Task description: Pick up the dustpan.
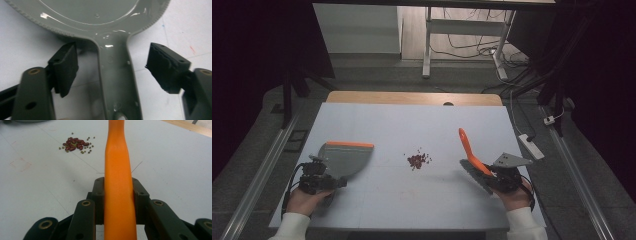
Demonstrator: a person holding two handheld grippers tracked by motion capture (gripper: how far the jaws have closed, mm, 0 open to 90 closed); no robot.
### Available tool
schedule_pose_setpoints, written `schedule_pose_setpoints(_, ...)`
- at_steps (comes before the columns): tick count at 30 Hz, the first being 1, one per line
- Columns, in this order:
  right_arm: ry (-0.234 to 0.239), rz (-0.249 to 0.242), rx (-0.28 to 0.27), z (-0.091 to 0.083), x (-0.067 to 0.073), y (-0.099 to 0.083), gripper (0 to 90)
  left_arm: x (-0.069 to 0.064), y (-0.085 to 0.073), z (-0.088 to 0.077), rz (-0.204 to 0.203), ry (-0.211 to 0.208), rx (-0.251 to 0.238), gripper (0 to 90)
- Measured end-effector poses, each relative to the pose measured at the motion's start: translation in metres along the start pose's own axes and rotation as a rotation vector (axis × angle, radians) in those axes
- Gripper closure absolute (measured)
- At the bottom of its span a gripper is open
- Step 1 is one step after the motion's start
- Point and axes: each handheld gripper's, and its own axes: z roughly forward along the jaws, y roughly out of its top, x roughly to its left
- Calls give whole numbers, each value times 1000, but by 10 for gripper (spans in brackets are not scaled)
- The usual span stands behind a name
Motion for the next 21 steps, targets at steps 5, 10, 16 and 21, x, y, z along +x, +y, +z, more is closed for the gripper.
schedule_pose_setpoints(5,0,-1,0,0,0,0,699,2,0,4,-7,-11,0,336)
schedule_pose_setpoints(10,1,-4,2,1,0,0,699,2,1,6,-18,-24,-10,412)
schedule_pose_setpoints(16,-2,-4,9,2,0,0,699,2,2,8,-32,-50,-25,523)
schedule_pose_setpoints(21,-3,-7,6,1,0,0,699,4,2,8,-49,-54,-31,586)
